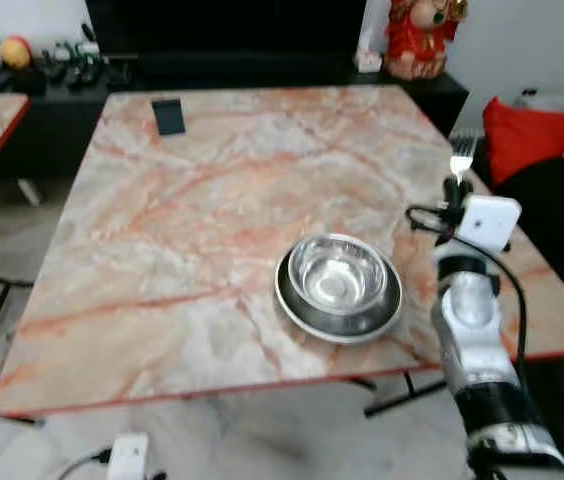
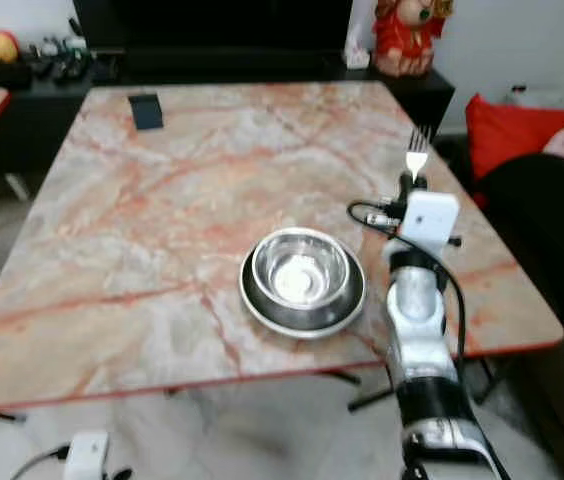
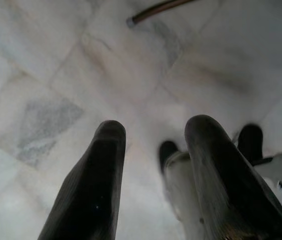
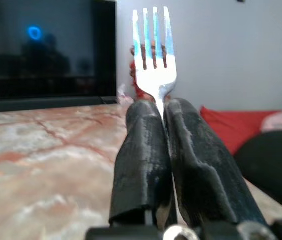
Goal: Setting the table
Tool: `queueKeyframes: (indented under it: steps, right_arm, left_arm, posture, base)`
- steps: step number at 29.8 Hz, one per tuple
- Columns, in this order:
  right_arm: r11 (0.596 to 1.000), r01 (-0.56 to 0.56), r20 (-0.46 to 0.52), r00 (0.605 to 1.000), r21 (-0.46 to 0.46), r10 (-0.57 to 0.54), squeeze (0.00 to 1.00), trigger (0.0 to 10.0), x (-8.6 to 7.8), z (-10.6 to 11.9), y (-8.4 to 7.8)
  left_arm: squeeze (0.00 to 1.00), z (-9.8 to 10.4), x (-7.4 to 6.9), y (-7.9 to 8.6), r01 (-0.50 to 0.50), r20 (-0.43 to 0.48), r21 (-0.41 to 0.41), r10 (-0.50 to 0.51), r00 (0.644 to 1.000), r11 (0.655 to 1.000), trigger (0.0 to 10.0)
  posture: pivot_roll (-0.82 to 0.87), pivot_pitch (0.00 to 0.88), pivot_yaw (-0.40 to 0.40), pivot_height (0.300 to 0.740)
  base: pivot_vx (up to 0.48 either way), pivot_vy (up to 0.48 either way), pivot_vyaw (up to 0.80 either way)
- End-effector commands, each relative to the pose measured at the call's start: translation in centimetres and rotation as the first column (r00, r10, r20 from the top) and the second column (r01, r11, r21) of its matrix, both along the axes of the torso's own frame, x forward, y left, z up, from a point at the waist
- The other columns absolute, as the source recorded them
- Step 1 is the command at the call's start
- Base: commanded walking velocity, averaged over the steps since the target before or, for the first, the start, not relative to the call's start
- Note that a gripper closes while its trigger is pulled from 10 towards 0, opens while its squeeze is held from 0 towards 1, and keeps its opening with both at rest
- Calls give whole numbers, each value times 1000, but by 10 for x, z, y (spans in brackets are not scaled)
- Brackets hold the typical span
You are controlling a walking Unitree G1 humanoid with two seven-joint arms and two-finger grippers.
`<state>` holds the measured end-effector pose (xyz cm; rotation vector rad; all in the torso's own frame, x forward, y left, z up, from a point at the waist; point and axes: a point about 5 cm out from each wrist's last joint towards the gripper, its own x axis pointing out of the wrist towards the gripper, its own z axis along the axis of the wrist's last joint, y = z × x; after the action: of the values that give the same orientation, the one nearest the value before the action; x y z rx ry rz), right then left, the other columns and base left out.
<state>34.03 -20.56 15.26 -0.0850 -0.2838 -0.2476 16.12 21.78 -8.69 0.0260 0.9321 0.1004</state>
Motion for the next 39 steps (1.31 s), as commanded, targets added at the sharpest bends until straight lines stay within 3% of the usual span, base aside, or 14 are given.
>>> queueKeyframes:
  steps: [1,15,18,23,29,39]
  right_arm:
    - [1000,-12,16,1000,2,12,0,10000,2,4,4]
    - [996,61,-48,997,-70,-64,0,10000,-9,4,-29]
    - [988,104,-105,988,-116,-116,0,10000,-10,7,-50]
    - [978,59,-281,953,-199,-114,0,10000,-10,5,-70]
    - [994,-74,-484,875,-78,27,0,10000,-15,-20,-71]
    - [995,-102,-589,804,-9,77,0,10000,-18,-48,-64]
  left_arm:
    - [0,-2,-8,7,-20,-26,13,20,999,1000,10000]
    - [0,-2,-7,6,-19,-26,10,19,999,1000,10000]
    - [0,-2,-7,6,-18,-27,9,19,999,1000,10000]
    - [0,-2,-7,5,-19,-27,6,20,999,1000,10000]
    - [0,-2,-7,5,-17,-29,8,17,999,1000,10000]
    - [0,-2,-6,6,-17,-27,7,17,999,1000,10000]
  posture:
    - [-32,0,-27,740]
    - [-56,0,-17,740]
    - [-59,0,-16,740]
    - [-62,0,-16,740]
    - [-67,0,-14,740]
    - [-56,0,-12,740]
  base:
    - [0,0,0]
    - [0,0,0]
    - [0,0,0]
    - [0,0,0]
    - [0,0,0]
    - [0,0,0]
